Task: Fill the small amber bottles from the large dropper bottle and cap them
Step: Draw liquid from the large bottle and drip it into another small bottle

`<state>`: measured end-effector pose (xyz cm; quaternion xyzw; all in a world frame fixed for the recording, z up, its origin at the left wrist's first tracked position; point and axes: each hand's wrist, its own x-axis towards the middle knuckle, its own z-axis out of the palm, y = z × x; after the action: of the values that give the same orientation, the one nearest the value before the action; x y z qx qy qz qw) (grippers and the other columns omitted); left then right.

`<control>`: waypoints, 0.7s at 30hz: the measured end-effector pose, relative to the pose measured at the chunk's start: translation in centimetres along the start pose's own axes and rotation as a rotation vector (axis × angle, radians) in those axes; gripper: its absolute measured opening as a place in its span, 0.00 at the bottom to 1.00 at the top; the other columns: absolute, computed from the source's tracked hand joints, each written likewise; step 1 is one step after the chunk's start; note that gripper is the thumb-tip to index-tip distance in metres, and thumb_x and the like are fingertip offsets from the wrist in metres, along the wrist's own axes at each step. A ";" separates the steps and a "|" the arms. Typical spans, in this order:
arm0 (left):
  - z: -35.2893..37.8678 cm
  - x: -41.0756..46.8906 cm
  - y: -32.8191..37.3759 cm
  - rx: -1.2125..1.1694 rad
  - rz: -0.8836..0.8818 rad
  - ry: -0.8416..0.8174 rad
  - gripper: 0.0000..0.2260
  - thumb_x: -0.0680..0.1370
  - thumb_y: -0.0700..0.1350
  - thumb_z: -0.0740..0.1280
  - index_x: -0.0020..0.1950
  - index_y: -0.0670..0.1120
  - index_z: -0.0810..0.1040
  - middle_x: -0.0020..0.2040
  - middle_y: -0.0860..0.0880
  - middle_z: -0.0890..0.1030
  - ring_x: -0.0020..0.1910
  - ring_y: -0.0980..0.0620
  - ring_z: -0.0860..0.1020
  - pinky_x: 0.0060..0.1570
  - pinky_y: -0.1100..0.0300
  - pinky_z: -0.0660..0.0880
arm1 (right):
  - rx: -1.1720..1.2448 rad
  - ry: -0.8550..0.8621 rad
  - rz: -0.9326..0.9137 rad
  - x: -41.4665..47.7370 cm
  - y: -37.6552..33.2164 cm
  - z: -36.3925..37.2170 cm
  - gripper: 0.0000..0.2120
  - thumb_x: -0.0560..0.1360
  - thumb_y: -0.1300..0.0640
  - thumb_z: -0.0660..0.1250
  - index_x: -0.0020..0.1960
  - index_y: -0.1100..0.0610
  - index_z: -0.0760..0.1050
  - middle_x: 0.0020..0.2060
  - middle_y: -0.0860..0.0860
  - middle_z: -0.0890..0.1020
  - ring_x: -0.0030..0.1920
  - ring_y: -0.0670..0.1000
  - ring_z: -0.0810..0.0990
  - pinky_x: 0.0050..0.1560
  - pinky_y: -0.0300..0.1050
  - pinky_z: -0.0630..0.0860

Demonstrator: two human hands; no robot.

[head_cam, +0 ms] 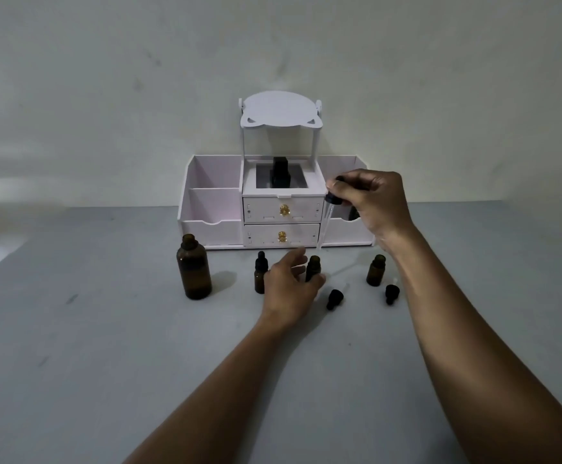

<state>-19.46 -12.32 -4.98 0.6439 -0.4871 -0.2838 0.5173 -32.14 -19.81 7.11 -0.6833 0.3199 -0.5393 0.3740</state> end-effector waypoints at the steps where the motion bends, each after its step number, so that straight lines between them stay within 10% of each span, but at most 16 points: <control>1: -0.1 0.1 -0.1 -0.001 0.001 0.001 0.29 0.75 0.43 0.76 0.74 0.45 0.72 0.66 0.47 0.80 0.65 0.52 0.79 0.63 0.63 0.73 | -0.015 -0.002 0.004 0.0 0.2 0.0 0.01 0.72 0.60 0.75 0.43 0.55 0.85 0.35 0.49 0.86 0.38 0.48 0.86 0.34 0.32 0.76; 13: 0.2 0.1 -0.2 0.016 0.053 0.034 0.21 0.75 0.42 0.76 0.67 0.44 0.79 0.59 0.49 0.85 0.57 0.55 0.82 0.63 0.62 0.75 | -0.053 -0.048 0.040 0.1 1.4 0.6 0.04 0.72 0.61 0.76 0.45 0.61 0.85 0.34 0.50 0.86 0.35 0.46 0.86 0.34 0.31 0.75; 21: 0.2 -0.1 -0.1 0.049 0.051 0.029 0.17 0.77 0.40 0.73 0.67 0.45 0.80 0.59 0.49 0.84 0.54 0.58 0.80 0.60 0.67 0.72 | -0.110 -0.016 0.006 0.4 2.1 0.8 0.06 0.70 0.62 0.77 0.37 0.53 0.84 0.35 0.52 0.86 0.38 0.53 0.86 0.49 0.56 0.84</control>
<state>-19.66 -12.35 -5.13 0.6479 -0.5025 -0.2492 0.5153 -31.39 -21.08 5.36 -0.7062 0.3479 -0.5142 0.3402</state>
